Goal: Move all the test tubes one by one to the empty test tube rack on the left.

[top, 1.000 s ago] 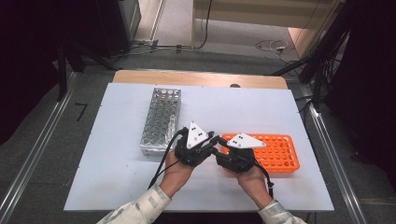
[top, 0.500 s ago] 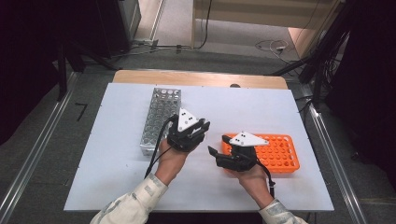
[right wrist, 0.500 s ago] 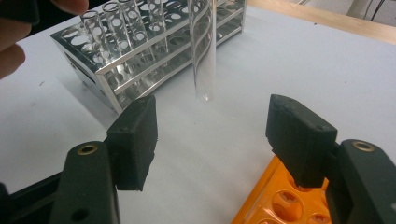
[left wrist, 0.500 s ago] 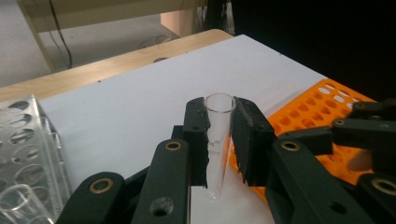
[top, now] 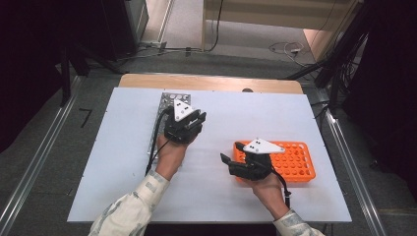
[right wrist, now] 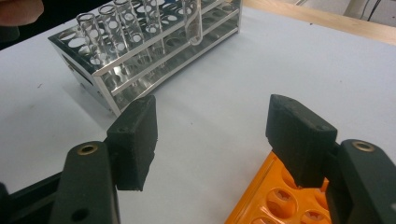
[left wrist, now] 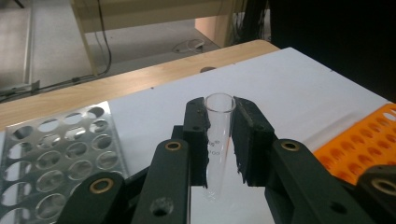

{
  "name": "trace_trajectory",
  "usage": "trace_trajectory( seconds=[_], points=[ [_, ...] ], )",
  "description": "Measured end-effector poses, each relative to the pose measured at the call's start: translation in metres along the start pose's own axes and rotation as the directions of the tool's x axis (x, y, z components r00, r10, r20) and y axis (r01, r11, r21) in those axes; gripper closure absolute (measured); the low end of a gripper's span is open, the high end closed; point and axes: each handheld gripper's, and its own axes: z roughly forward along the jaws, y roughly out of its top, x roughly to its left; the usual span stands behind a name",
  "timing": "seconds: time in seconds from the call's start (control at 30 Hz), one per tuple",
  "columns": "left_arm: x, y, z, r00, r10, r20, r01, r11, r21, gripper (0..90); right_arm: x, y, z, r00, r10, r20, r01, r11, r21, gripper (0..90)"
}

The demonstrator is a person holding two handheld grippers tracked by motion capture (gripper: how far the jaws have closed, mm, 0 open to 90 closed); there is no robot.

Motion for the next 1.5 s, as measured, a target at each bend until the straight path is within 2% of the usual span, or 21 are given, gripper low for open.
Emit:
trace_trajectory(
  seconds=[0.23, 0.57, 0.7, 0.9, 1.5],
  points=[
    [0.019, 0.001, -0.004, 0.9979, -0.019, -0.062, 0.019, 0.9998, -0.011, 75.4, 0.001, 0.0, 0.0, 1.0, 0.0, -0.001, 0.0, 1.0, 0.0, 32.6],
    [0.04, -0.004, -0.009, 0.9893, -0.045, -0.139, 0.042, 0.9987, -0.03, 75.4, 0.0, 0.0, -0.001, 1.0, -0.001, 0.0, 0.001, 1.0, -0.003, 32.8],
    [0.041, -0.005, -0.005, 0.9881, -0.043, -0.147, 0.039, 0.9987, -0.032, 75.4, 0.0, 0.0, -0.002, 1.0, 0.005, 0.002, -0.005, 1.0, -0.004, 32.9],
    [0.04, -0.016, 0.0, 0.9865, -0.027, -0.162, 0.026, 0.9996, -0.004, 75.3, -0.001, -0.001, -0.003, 1.0, 0.005, 0.003, -0.005, 1.0, -0.006, 32.9],
    [0.041, -0.033, 0.009, 0.9882, -0.024, -0.151, 0.034, 0.9975, 0.061, 74.9, 0.0, -0.002, -0.001, 1.0, 0.001, 0.005, -0.001, 1.0, 0.002, 33.0]
  ],
)
